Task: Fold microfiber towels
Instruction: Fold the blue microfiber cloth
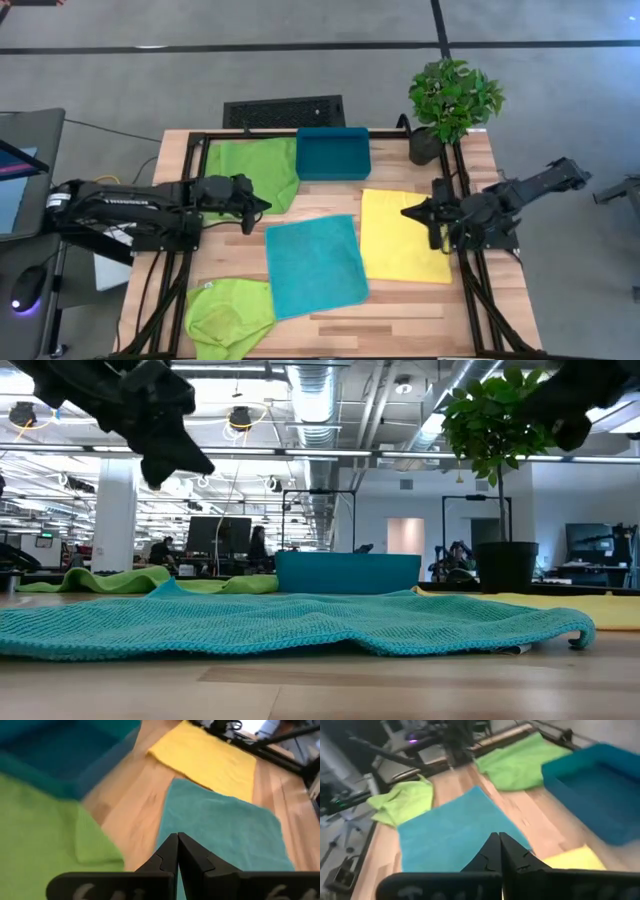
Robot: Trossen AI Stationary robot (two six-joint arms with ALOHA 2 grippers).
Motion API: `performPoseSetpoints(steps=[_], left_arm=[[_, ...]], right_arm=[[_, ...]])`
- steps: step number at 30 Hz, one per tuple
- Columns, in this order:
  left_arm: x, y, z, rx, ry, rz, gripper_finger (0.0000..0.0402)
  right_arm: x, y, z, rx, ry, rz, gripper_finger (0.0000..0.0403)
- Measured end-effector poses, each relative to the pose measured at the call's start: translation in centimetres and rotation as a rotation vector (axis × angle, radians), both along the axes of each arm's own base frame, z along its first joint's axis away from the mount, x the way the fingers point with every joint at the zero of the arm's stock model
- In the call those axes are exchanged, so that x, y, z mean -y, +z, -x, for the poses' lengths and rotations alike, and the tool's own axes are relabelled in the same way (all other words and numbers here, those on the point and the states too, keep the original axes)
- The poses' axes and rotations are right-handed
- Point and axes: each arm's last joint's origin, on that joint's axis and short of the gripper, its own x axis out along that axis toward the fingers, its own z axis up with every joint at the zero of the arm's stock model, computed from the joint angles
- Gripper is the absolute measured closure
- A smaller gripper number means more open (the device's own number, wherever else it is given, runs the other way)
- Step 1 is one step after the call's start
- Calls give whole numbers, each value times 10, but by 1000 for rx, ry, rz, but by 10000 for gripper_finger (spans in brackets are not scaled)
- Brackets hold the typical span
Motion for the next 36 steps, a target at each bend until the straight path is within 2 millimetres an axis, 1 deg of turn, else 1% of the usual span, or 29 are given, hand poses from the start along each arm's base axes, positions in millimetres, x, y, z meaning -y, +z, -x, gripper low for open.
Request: performPoseSetpoints(steps=[3,7,10,14,18,22,26,30,33,36], left_arm=[[1,-4,0,-32,29,60,401],[5,-6,0,-52,12,62,401],[7,-6,0,-47,1,61,401],[8,-6,-1,-48,-6,61,401],[9,-6,-1,-48,-14,61,401],[10,-6,-1,-50,-35,58,401],[10,-6,-1,-50,-44,61,401],[10,-6,-1,-50,-45,61,401],[10,-6,-1,-50,-53,66,401],[11,-6,-1,-50,-64,72,402]], right_arm=[[0,-4,-11,-26,-45,-22,376],[2,-11,-22,-78,-78,-10,341],[3,-13,-30,-93,-65,-32,316],[4,-13,-44,-68,-16,-96,273],[9,-19,-60,-63,-64,-163,228],[19,-31,-76,-147,-91,-187,193],[31,-39,-99,-228,-144,-275,177],[46,-48,-125,-306,-197,-296,176],[57,-54,-143,-350,-188,-339,178],[63,-60,-159,-389,-175,-330,179]])
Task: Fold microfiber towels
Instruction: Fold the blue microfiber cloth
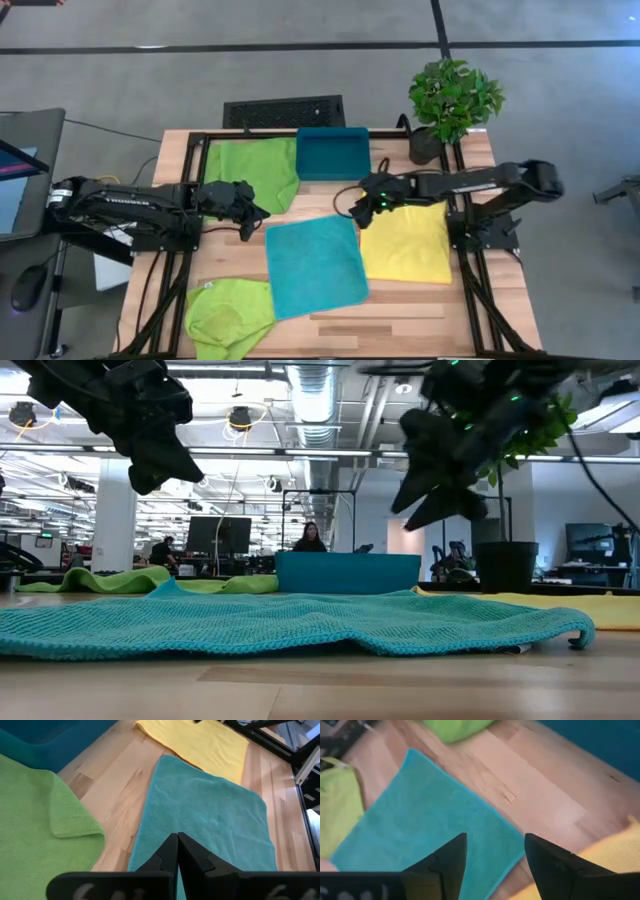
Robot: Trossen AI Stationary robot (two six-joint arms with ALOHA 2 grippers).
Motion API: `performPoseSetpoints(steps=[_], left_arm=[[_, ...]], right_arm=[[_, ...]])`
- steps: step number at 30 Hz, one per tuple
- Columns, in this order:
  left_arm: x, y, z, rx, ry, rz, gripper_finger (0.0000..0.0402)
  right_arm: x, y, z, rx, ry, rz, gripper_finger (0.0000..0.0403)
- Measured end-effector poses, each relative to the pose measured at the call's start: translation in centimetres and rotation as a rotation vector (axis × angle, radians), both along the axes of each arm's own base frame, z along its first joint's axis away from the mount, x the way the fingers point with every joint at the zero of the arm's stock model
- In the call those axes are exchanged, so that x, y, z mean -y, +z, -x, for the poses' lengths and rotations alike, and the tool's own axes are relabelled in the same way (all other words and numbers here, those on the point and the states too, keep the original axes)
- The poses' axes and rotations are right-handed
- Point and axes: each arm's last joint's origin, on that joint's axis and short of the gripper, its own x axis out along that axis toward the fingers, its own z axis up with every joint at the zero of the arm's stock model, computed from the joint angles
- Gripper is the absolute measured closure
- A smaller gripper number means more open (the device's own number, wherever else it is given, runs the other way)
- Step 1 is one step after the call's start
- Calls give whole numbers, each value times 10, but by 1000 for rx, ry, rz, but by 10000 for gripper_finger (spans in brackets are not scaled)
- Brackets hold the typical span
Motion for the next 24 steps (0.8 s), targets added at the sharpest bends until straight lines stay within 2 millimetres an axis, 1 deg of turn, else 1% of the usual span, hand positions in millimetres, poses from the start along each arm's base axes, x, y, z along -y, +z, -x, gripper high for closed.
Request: performPoseSetpoints(steps=[3,7,11,16,18,24], left_arm=[[0,0,0,0,-8,5,402],[0,0,0,0,-8,5,402],[0,0,0,0,-8,5,402],[0,0,0,-1,-23,-18,402],[0,0,0,-1,-23,-19,402],[0,0,0,-1,-24,-20,402]], right_arm=[[3,-9,-13,-38,13,5,179],[3,-25,-24,-94,28,-17,179],[2,-45,-29,-156,44,-73,180],[2,-63,-31,-222,37,-83,182],[2,-67,-31,-231,37,-83,184],[2,-66,-31,-231,36,-82,188]])
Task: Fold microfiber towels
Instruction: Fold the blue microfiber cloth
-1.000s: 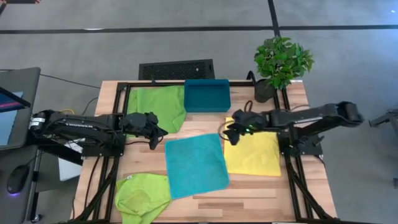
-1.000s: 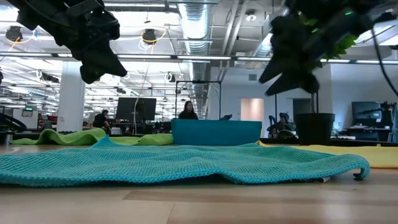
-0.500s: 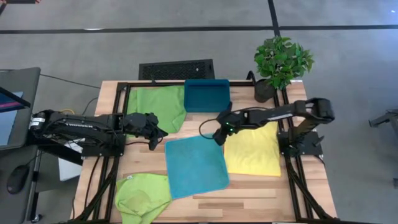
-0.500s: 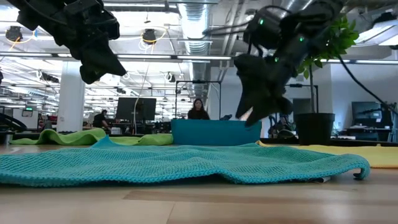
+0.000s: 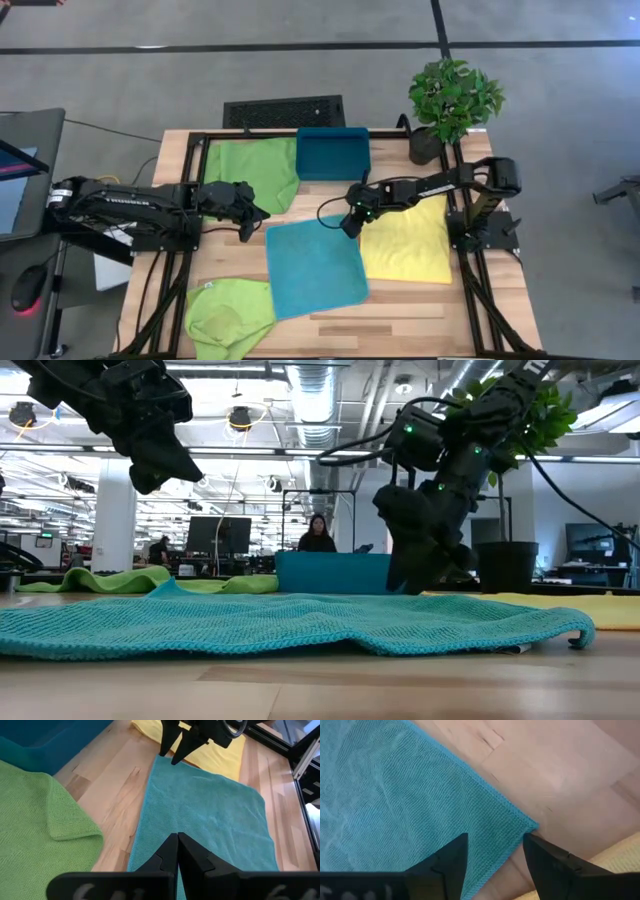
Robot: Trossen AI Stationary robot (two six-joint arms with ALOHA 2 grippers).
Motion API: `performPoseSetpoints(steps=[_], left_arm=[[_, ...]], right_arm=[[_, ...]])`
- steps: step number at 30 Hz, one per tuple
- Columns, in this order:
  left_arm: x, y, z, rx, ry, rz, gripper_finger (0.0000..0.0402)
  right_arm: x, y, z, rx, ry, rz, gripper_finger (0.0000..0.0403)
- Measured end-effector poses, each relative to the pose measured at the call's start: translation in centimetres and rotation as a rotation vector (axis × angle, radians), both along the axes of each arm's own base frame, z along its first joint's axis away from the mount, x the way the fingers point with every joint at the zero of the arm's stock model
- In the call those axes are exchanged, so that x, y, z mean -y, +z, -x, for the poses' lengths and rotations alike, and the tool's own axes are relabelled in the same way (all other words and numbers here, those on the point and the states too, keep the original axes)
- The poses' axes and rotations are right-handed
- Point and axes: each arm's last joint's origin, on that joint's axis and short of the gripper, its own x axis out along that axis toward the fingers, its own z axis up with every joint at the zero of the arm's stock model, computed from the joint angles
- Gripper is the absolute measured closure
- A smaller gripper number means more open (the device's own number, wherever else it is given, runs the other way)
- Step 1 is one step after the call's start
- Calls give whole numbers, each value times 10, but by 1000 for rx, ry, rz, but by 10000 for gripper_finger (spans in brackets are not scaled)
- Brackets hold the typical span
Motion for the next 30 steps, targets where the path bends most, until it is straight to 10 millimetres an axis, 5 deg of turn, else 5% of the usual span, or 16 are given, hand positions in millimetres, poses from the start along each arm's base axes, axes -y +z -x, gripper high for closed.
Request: performPoseSetpoints(steps=[30], left_arm=[[0,0,0,0,5,6,402]], right_arm=[[-11,-5,-1,-30,56,74,189]])
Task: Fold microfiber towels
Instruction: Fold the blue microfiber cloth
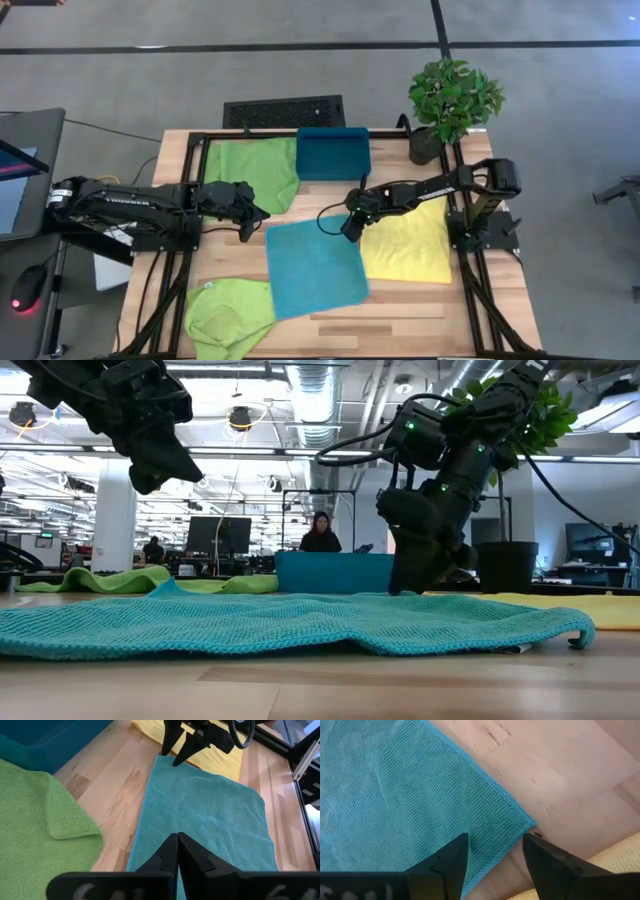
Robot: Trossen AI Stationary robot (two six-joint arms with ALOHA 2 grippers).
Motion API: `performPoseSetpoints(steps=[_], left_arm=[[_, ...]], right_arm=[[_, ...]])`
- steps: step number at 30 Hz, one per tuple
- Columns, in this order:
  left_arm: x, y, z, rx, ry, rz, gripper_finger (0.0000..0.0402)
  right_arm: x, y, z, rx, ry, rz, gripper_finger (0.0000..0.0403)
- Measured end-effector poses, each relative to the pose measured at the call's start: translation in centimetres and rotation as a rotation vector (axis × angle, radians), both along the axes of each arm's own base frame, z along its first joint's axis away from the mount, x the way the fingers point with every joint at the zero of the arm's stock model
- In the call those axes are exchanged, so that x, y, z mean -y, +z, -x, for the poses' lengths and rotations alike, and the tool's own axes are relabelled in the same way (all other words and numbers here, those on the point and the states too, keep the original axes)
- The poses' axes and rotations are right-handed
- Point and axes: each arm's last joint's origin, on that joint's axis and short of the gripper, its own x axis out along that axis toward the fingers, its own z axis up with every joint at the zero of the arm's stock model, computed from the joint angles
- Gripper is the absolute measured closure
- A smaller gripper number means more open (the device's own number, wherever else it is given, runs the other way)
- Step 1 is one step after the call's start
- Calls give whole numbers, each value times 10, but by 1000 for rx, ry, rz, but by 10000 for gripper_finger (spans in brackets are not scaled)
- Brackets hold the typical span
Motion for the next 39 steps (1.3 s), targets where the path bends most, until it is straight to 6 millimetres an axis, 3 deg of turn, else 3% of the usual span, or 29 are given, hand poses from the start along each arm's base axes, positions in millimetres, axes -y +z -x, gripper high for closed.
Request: performPoseSetpoints(steps=[5,13,20,30,39], left_arm=[[0,0,0,0,0,0,402],[0,-4,3,-42,77,74,401],[-2,-8,6,-84,180,92,386],[-2,-13,11,-152,261,221,287],[2,-42,9,-334,387,390,262]], right_arm=[[0,2,1,6,-1,1,223],[0,3,-4,63,55,40,388],[4,7,-8,105,63,63,395],[9,7,-8,109,57,77,397],[9,10,-10,119,87,77,392]])
